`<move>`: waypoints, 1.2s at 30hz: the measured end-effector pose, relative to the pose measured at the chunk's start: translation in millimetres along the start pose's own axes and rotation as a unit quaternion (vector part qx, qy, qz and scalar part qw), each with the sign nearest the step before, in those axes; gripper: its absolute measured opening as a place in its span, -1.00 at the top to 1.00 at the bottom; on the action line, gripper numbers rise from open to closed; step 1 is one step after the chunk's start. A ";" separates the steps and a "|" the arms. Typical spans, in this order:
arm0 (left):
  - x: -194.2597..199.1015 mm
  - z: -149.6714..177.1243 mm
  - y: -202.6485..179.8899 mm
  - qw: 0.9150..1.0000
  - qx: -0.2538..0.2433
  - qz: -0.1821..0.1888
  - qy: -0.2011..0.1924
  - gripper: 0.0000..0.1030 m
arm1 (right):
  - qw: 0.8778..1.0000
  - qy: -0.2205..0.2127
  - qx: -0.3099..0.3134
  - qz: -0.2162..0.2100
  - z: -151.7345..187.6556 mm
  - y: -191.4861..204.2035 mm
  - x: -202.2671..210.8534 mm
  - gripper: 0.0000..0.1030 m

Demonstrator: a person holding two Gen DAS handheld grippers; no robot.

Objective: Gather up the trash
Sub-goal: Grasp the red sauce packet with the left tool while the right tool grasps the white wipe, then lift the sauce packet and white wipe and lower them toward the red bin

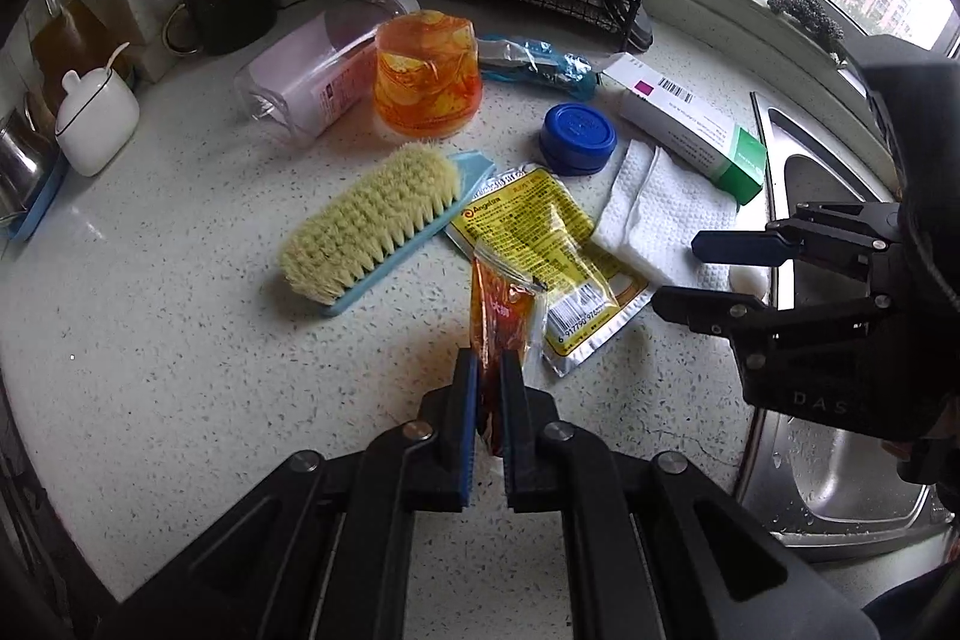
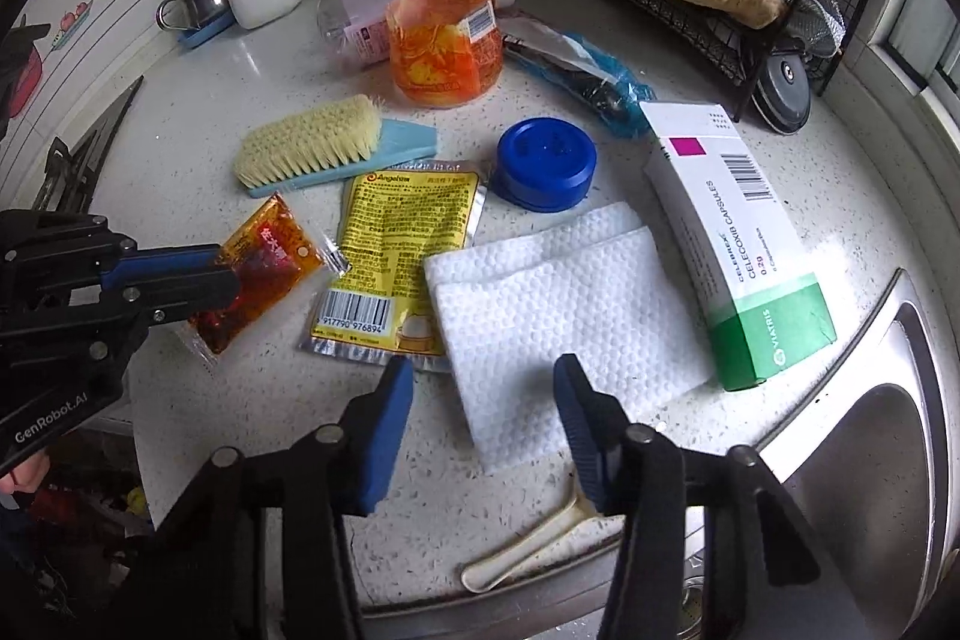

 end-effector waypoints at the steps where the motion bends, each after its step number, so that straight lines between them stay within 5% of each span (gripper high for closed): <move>1: -1.2 0.8 -1.1 1.000 0.000 0.000 0.001 0.89 | 1.000 0.005 0.003 0.004 1.3 0.3 -3.0 0.43; 5: 0.4 2.2 -2.8 1.000 0.001 0.002 -0.001 0.89 | 1.000 -0.001 0.004 -0.008 3.7 0.9 -1.9 0.88; 19: 66.9 33.4 2.2 0.999 0.017 -0.015 -0.043 0.89 | 0.998 -0.061 0.001 -0.030 16.5 32.7 60.6 0.92; 26: 117.0 82.9 13.1 0.996 0.039 -0.037 -0.065 0.89 | 0.996 -0.071 0.022 -0.053 31.7 77.6 87.2 0.92; 36: 169.4 194.2 24.9 0.992 0.087 -0.065 -0.063 0.89 | 0.992 -0.066 0.058 -0.088 84.0 162.6 109.9 0.92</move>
Point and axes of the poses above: each gripper's, at about its wrist camera, not at the fingertips, and x roughly against the way its jaws point, y to its left, z to its underside, the point moved 3 cm from there along -x, roughly the way its jaws point, and after that the axes turned 7 degrees about z, right-handed, at the moved point
